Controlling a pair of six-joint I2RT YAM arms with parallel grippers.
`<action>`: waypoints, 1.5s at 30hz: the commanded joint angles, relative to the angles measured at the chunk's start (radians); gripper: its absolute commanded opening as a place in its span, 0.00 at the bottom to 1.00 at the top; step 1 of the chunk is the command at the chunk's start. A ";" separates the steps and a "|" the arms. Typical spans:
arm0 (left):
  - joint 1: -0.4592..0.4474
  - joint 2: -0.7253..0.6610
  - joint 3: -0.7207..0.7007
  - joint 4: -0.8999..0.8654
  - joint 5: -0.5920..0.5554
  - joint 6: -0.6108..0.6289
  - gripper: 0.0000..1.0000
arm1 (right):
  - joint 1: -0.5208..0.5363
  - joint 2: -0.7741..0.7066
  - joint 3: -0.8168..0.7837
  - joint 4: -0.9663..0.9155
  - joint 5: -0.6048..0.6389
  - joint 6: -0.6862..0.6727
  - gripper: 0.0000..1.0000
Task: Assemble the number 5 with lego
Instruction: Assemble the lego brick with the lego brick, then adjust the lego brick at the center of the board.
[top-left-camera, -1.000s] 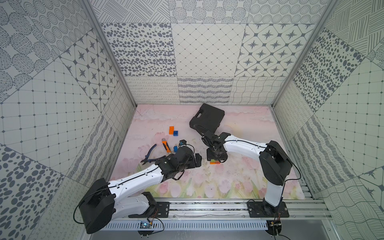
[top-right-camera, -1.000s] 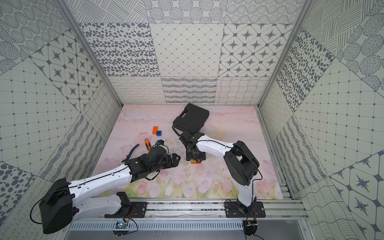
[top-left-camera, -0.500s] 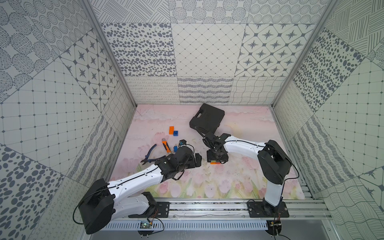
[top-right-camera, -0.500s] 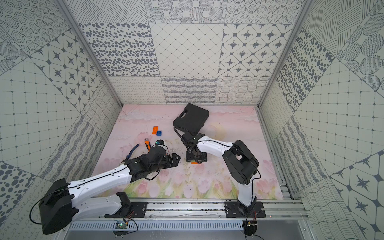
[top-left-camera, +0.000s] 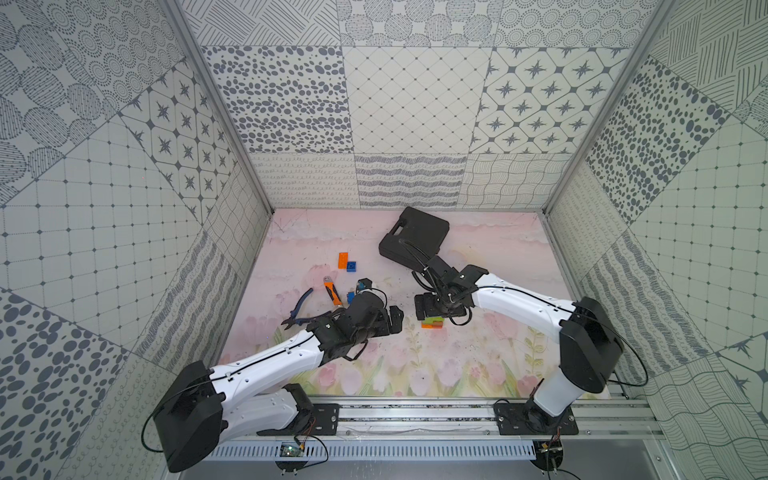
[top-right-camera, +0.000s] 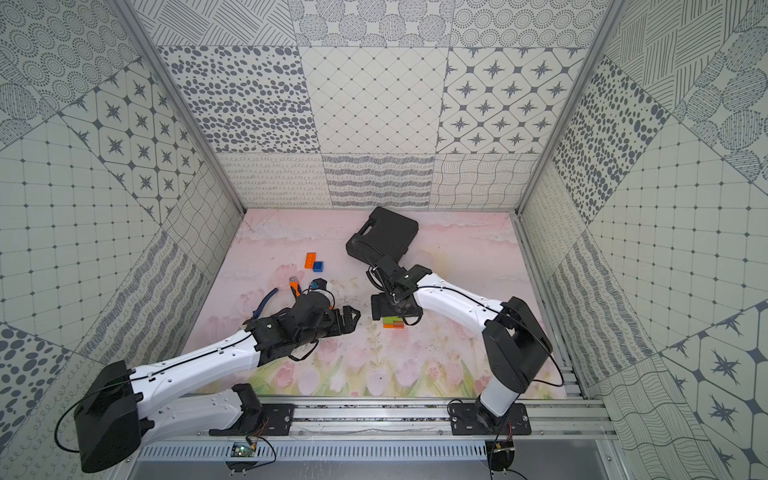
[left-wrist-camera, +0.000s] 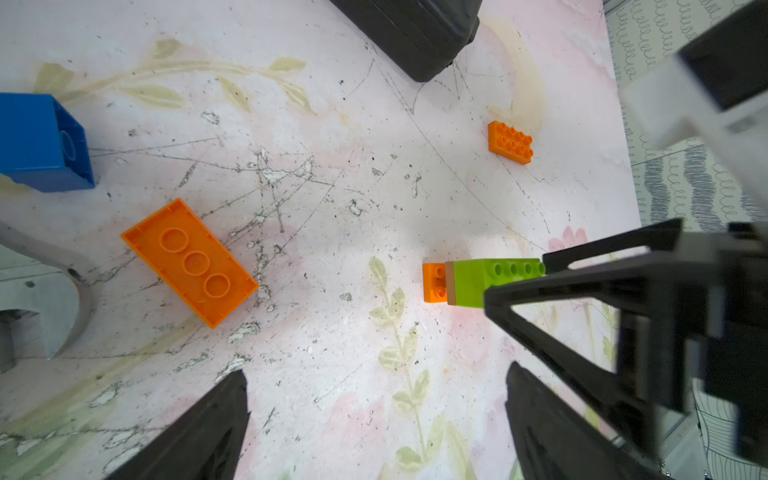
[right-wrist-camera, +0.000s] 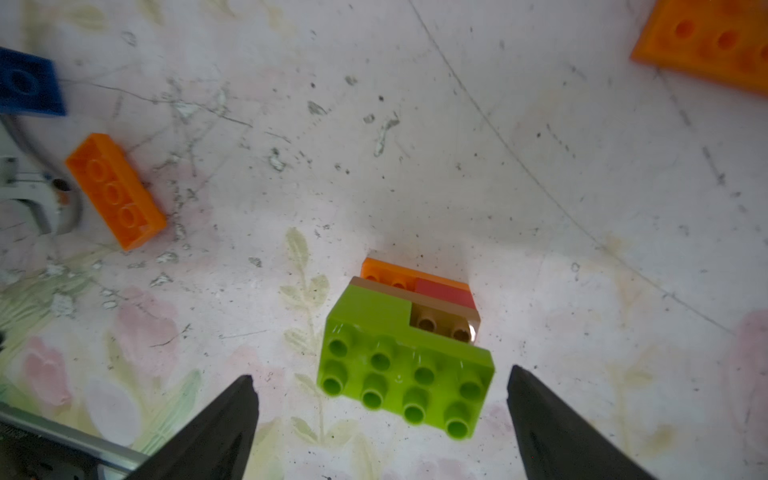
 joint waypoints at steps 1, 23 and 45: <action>0.011 0.000 0.005 0.027 0.034 0.046 1.00 | -0.047 -0.108 -0.066 0.109 -0.029 -0.194 0.93; -0.048 0.092 -0.001 0.089 0.095 0.014 1.00 | -0.112 -0.018 -0.122 0.135 -0.186 -0.799 0.78; -0.047 0.091 0.007 0.086 0.093 0.018 1.00 | -0.099 0.088 -0.074 0.168 -0.219 -0.770 0.50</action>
